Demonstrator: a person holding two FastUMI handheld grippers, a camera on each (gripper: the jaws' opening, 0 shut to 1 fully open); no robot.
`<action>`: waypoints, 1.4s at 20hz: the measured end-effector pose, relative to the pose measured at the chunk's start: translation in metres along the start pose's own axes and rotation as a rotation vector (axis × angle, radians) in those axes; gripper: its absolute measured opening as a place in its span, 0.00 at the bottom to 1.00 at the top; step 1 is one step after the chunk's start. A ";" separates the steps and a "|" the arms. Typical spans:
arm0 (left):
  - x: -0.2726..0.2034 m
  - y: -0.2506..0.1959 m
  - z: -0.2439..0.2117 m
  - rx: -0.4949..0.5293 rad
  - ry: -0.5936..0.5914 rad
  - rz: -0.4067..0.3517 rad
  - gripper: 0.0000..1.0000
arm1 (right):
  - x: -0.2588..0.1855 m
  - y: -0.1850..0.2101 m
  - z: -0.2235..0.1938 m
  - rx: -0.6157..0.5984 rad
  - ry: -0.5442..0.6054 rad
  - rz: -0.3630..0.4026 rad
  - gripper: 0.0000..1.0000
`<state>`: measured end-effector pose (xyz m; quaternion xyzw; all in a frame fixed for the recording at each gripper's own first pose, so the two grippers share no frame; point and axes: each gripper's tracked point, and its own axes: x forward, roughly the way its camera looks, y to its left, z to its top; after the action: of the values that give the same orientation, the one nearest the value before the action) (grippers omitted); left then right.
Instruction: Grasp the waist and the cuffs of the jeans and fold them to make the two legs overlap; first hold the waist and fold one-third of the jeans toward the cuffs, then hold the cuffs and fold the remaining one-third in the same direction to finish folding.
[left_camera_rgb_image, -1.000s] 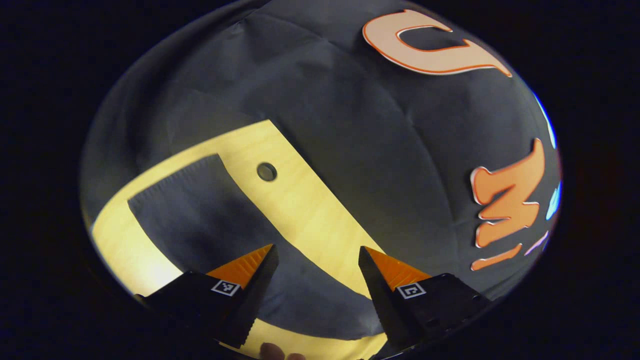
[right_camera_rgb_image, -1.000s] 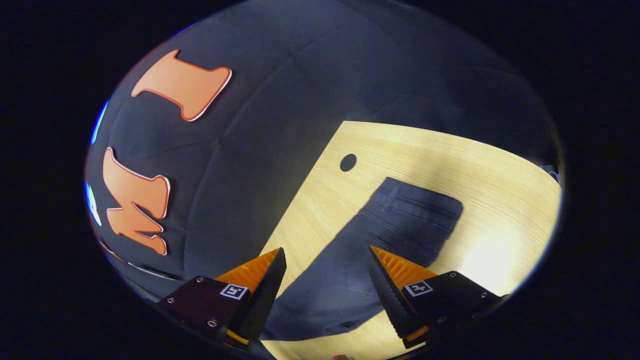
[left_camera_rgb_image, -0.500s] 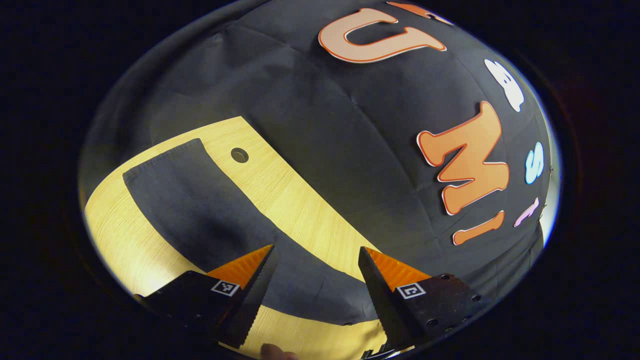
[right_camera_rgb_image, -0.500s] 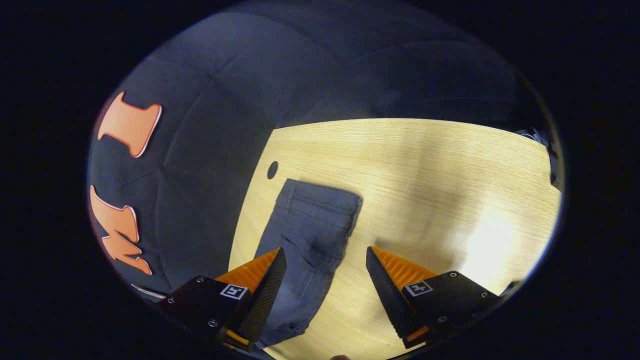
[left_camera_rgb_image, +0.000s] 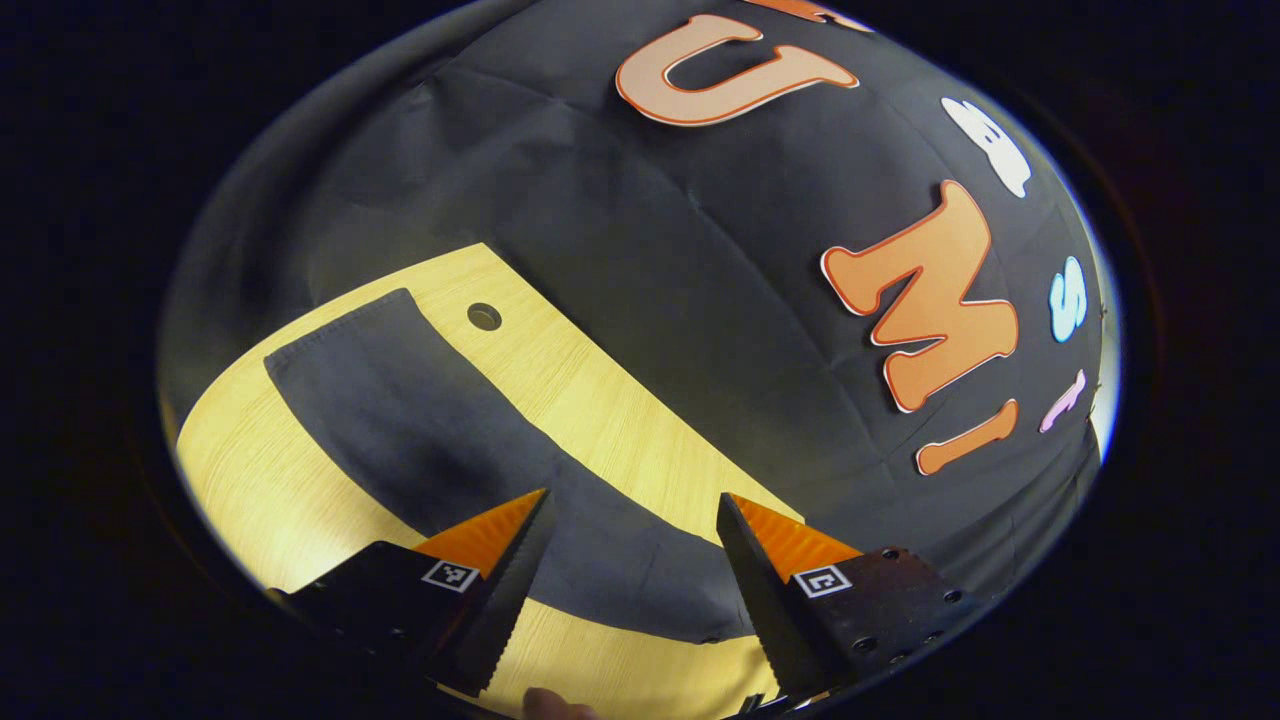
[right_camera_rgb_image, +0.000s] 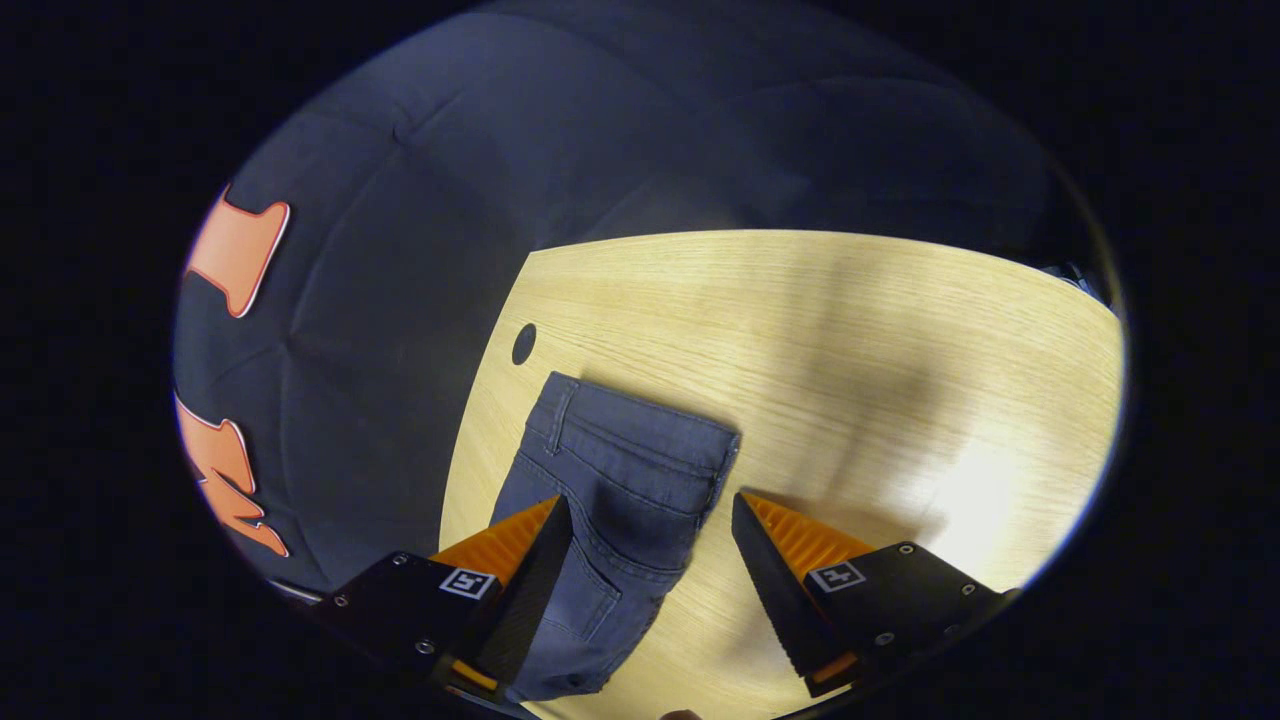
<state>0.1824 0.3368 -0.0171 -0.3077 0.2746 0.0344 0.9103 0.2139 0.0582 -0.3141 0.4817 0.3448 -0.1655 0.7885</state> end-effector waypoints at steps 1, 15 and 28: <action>-0.002 0.000 0.000 0.009 -0.004 0.003 0.98 | 0.002 0.002 0.000 0.003 -0.003 0.004 0.98; -0.023 0.026 0.008 -0.022 -0.028 0.033 0.98 | 0.011 -0.004 0.005 -0.065 -0.077 -0.106 0.19; -0.048 0.071 0.041 -0.055 -0.082 0.016 0.98 | -0.081 0.125 -0.005 -0.361 -0.212 0.054 0.19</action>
<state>0.1445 0.4233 -0.0034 -0.3289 0.2385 0.0617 0.9117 0.2290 0.1167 -0.1773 0.3219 0.2709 -0.1295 0.8979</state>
